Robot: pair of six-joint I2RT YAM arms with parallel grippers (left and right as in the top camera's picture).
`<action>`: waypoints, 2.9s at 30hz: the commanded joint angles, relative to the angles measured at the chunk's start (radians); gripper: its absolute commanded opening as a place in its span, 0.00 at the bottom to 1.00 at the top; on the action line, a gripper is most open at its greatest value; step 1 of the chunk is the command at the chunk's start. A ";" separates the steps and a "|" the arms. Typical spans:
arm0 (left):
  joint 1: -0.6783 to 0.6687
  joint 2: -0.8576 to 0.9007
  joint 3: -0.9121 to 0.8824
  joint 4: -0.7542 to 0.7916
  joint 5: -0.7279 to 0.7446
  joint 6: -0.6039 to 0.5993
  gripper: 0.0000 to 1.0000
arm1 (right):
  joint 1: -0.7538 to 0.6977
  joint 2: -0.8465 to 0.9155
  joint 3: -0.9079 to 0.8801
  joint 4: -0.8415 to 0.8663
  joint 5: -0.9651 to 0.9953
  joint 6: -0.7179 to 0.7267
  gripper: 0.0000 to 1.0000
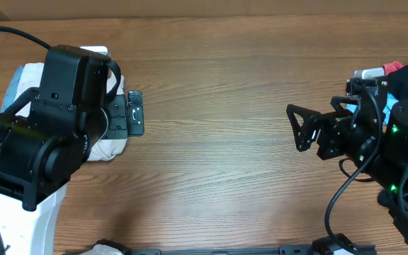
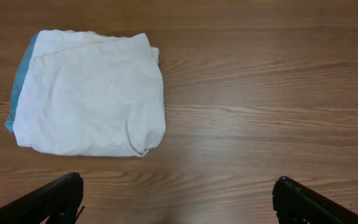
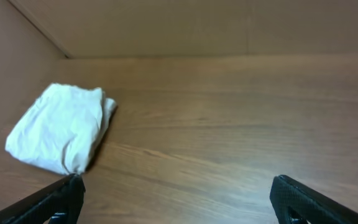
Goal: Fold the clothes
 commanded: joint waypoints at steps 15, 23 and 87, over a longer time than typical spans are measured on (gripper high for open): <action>-0.005 -0.007 0.000 0.002 -0.018 -0.024 1.00 | -0.107 -0.428 -0.606 0.569 0.051 -0.153 1.00; -0.005 -0.007 0.000 0.002 -0.018 -0.024 1.00 | -0.145 -0.729 -1.055 0.733 -0.027 -0.152 1.00; 0.384 -0.729 -1.009 0.925 0.421 0.235 1.00 | -0.193 -0.970 -1.493 1.069 -0.049 -0.153 1.00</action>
